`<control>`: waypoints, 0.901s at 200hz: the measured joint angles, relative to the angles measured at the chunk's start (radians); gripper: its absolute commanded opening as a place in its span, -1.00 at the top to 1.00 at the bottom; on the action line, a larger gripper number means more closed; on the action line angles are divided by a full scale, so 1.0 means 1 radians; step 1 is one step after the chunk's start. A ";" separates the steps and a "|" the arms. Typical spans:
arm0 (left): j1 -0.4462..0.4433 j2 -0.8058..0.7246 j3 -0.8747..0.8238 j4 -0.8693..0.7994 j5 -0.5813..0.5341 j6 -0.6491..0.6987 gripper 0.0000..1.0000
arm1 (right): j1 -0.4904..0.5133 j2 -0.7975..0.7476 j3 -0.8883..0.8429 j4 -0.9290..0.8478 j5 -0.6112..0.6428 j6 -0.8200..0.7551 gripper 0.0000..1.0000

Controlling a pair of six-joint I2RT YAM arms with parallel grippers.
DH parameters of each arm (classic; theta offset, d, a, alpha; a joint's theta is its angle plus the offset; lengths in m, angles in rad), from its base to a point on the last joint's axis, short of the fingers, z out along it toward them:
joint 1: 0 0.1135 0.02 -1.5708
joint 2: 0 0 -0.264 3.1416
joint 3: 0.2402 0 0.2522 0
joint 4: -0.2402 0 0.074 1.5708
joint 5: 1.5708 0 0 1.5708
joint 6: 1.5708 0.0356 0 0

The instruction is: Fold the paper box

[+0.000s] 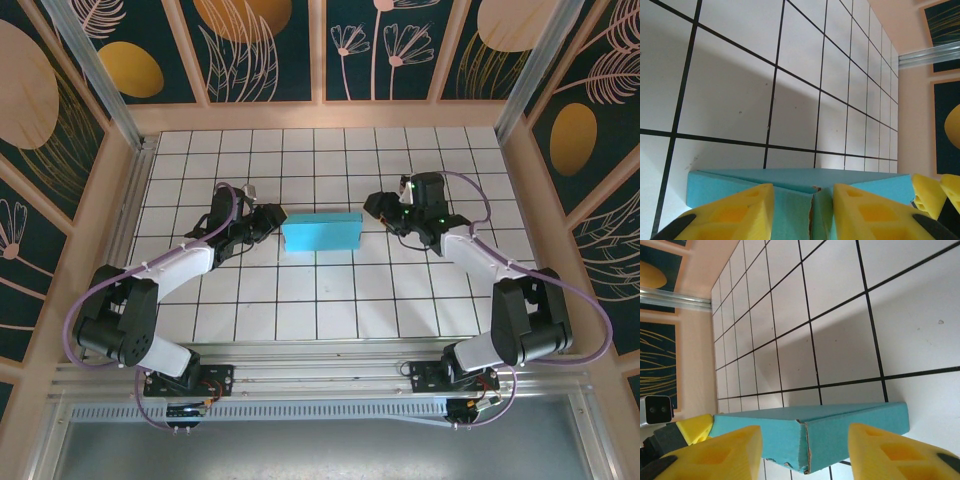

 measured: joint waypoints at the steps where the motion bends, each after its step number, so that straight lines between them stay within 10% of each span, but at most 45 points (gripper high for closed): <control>1: 0.000 0.000 0.000 0.000 0.000 0.000 0.30 | 0.000 0.000 0.000 0.000 0.000 0.001 0.07; 102: 0.000 -0.001 -0.022 0.043 0.026 -0.001 0.54 | 0.026 0.029 -0.060 0.082 -0.034 0.018 0.47; 180: -0.002 -0.017 0.006 -0.050 0.014 0.038 0.17 | 0.026 0.013 -0.051 0.025 -0.013 -0.010 -0.06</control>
